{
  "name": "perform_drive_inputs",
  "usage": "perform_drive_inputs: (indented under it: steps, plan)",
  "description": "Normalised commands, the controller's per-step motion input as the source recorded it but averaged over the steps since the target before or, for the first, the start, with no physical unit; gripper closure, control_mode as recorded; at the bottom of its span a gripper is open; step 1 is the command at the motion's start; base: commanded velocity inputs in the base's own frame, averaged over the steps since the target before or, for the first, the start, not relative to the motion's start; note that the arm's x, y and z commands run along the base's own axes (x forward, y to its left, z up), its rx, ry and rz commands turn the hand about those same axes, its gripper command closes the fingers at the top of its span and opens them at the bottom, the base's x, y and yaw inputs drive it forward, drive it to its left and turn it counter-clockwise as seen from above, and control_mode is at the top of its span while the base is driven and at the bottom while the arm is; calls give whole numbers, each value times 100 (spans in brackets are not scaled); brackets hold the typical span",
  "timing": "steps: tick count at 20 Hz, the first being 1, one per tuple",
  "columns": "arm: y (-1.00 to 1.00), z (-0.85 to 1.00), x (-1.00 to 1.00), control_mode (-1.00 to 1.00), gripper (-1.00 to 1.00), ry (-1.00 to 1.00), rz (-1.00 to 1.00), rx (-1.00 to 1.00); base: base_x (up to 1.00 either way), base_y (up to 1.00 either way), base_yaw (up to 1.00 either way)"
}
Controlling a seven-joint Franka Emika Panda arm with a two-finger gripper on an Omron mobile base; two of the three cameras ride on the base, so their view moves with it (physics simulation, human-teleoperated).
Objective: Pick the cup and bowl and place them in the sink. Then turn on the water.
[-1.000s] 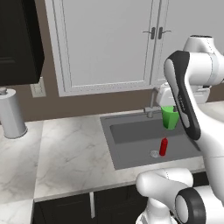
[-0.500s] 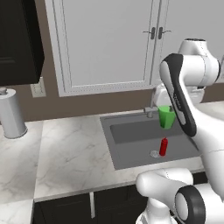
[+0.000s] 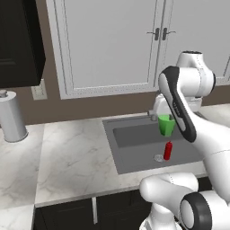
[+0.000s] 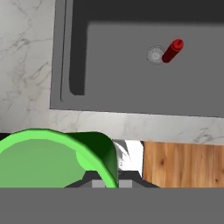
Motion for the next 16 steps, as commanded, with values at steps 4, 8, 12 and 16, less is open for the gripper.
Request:
perform_drive_inputs:
  steps: [4, 8, 12, 16]
  plan:
    - [0, -41, 26, -100, 100, 0, 1, 0, 0, 0, 0]
    - [0, -37, 30, -100, 100, 0, 0, 0, 0, 0, 0]
    - [0, -44, 23, -100, 100, 0, 0, 0, 0, 0, 0]
    - [0, -39, 24, -100, 100, 0, 0, 0, 0, 0, 0]
